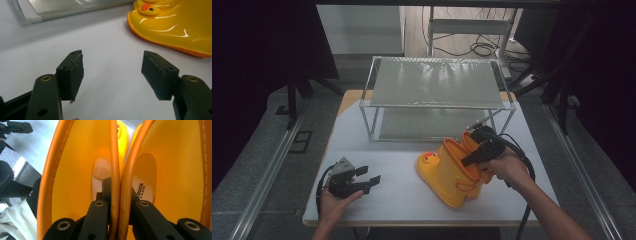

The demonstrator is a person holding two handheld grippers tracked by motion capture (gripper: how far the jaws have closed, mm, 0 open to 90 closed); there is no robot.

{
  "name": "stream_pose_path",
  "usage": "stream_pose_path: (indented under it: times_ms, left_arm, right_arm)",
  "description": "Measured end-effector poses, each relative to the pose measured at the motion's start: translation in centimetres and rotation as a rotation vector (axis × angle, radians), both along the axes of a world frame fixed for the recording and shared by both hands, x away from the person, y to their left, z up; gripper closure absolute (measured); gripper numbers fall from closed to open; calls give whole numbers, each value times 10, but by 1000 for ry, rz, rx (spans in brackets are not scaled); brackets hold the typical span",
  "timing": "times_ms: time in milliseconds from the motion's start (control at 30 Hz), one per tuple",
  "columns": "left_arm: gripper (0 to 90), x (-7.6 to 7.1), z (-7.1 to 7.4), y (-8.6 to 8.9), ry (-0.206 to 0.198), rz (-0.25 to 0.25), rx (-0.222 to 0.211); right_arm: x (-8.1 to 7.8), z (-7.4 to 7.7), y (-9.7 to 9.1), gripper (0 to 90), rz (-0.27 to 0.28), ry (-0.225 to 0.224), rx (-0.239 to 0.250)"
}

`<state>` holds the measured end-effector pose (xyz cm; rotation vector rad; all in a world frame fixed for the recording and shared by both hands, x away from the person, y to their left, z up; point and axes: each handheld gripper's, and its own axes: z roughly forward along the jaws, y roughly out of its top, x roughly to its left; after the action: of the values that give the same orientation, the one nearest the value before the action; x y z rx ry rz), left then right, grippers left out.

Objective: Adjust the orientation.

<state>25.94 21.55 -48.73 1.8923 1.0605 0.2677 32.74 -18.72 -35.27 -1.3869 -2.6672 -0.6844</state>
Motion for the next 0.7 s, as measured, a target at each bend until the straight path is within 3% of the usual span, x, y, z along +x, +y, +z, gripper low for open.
stream_pose_path:
  times_ms: [300,700]
  left_arm:
    - [340,1,1,0,-2,-4,-4]
    - [340,2,1,-2,-4,-14,-6]
  right_arm:
    - [3,3,-1,855,-29,0,4]
    - [1,16,-12,856,-54,4,67]
